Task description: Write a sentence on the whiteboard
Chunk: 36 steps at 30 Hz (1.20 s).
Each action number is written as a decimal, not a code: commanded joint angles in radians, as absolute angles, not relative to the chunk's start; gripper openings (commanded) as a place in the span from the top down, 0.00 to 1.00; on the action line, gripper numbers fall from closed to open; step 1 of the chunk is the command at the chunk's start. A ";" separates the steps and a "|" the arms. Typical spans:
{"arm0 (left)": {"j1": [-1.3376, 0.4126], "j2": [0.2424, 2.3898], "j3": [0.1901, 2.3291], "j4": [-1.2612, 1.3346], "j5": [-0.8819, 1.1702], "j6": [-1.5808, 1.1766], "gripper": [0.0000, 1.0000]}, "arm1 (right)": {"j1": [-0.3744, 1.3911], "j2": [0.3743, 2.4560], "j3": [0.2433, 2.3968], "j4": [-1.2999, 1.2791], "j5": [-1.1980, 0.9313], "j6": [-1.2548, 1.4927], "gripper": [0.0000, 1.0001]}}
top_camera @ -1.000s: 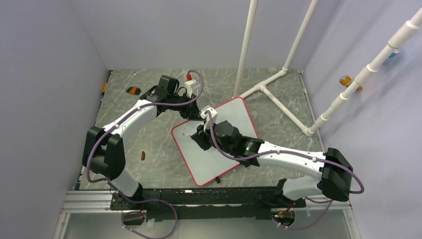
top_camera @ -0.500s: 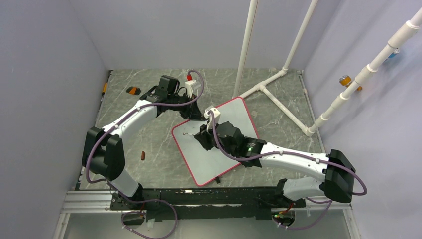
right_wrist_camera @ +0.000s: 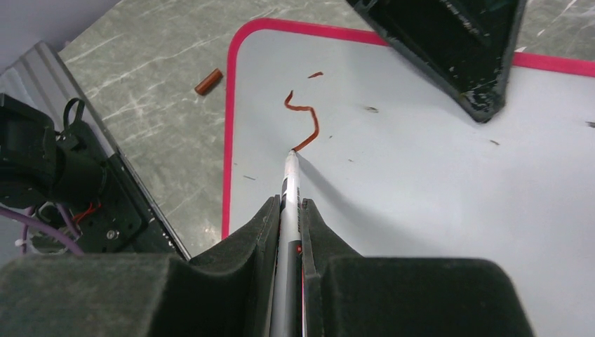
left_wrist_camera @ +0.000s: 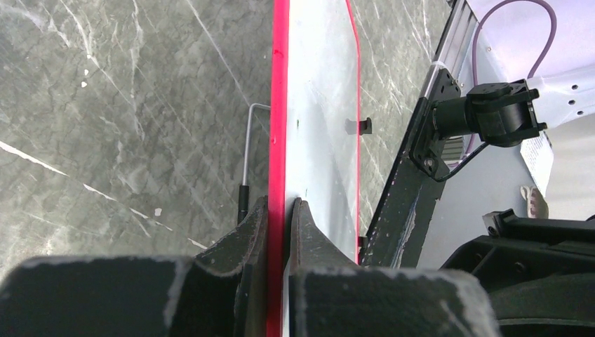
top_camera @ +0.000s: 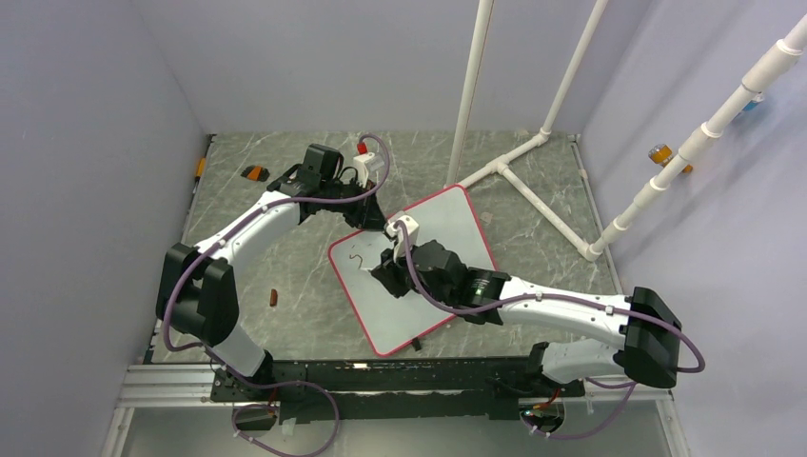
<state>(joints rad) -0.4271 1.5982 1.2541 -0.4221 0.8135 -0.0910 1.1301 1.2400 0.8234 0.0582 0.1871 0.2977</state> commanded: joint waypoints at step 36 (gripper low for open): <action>-0.445 1.550 1.264 -0.413 0.619 -0.013 1.00 | 1.155 1.142 0.862 0.014 0.298 0.263 1.00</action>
